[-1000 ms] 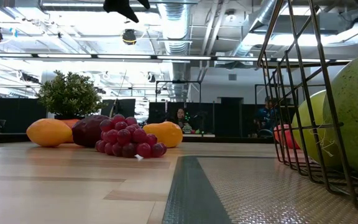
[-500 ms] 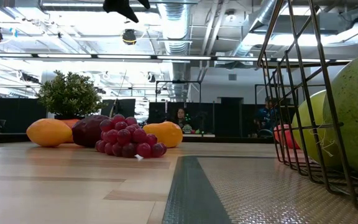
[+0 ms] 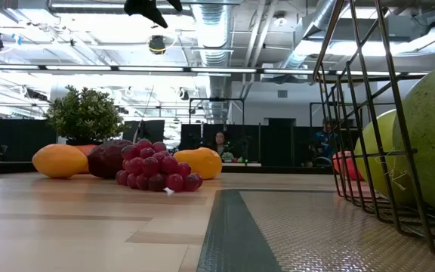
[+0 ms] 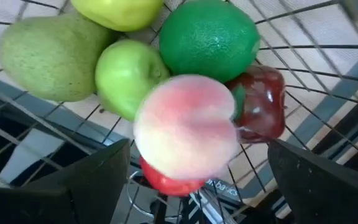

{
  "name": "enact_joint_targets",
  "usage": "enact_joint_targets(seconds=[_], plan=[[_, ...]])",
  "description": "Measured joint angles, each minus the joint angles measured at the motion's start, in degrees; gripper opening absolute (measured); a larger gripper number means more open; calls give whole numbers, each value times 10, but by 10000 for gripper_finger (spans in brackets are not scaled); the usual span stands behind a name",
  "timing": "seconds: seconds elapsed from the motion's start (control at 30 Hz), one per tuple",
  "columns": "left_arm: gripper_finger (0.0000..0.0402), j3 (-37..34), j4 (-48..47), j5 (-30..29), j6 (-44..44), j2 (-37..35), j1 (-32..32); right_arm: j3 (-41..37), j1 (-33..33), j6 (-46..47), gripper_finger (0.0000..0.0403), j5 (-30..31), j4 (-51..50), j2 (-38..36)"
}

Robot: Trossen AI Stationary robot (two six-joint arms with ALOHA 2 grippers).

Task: Build produce basket
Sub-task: Put the pink peach into the wire basket, then put the right orange mango into the wire basket

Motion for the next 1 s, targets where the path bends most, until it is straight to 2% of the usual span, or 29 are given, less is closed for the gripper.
enact_joint_targets(seconds=[0.2, 0.3, 0.4, 0.57, 0.63, 0.73, 0.83, 1.0], plan=[[328, 0, -2, 0, 0, 0, -1, 1, 13, -7, 400, 3, -1, -10], [328, 0, -3, 2, -1, 0, -7, 4, 12, -54, 397, 52, 7, -10], [328, 0, -2, 33, -5, -2, -9, 17, -22, -92, 392, 122, -35, -24], [328, 0, -2, 87, -17, -2, -9, 36, -122, -115, 390, 234, -187, -99], [328, 0, -2, 95, -14, -2, -9, 29, -176, -151, 390, 266, -188, -140], [328, 0, -2, 96, -12, -2, -9, 3, -271, -250, 390, 272, -160, -194], [328, 0, -6, 96, -12, -2, -9, -39, -359, -346, 390, 273, -161, -218], [328, 0, -13, 96, -11, -2, -9, -139, -490, -480, 389, 253, -84, -249]])
